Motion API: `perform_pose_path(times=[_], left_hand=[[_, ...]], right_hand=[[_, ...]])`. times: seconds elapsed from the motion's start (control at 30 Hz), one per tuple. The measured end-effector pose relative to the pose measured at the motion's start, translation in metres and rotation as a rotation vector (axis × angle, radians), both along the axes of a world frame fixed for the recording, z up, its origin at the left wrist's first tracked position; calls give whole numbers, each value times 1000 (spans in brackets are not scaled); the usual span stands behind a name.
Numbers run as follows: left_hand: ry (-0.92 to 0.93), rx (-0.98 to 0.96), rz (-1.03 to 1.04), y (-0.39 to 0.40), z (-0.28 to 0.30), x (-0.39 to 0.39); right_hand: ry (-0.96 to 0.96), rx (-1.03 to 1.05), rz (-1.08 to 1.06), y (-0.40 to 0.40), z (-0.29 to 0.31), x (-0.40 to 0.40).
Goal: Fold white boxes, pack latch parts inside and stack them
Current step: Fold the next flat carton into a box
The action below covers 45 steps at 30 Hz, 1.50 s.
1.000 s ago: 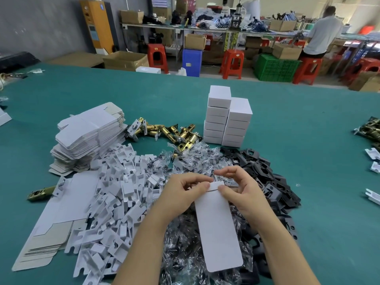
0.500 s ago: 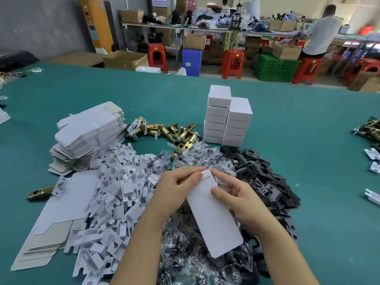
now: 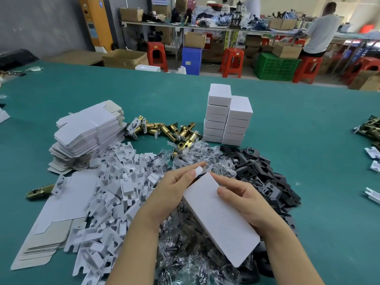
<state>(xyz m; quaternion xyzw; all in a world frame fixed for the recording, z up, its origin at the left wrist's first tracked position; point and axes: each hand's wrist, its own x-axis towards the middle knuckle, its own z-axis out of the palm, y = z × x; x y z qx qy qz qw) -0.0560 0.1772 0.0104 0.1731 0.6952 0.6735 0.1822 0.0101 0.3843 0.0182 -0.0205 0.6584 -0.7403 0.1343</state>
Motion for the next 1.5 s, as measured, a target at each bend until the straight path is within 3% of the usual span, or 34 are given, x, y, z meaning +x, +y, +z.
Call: perform_pose_path(times=[0.83, 1.03, 1.13, 1.5], left_hand=[[-35, -42, -295, 4, 5, 9], [-76, 40, -73, 10, 1, 5], [-103, 71, -3, 10, -2, 2], [-155, 63, 0, 12, -6, 1]], right_hand=[[-34, 81, -3, 8, 10, -3], [-52, 34, -218, 12, 2, -11], [-51, 36, -214, 10, 0, -12], [-103, -52, -234, 9, -15, -19]])
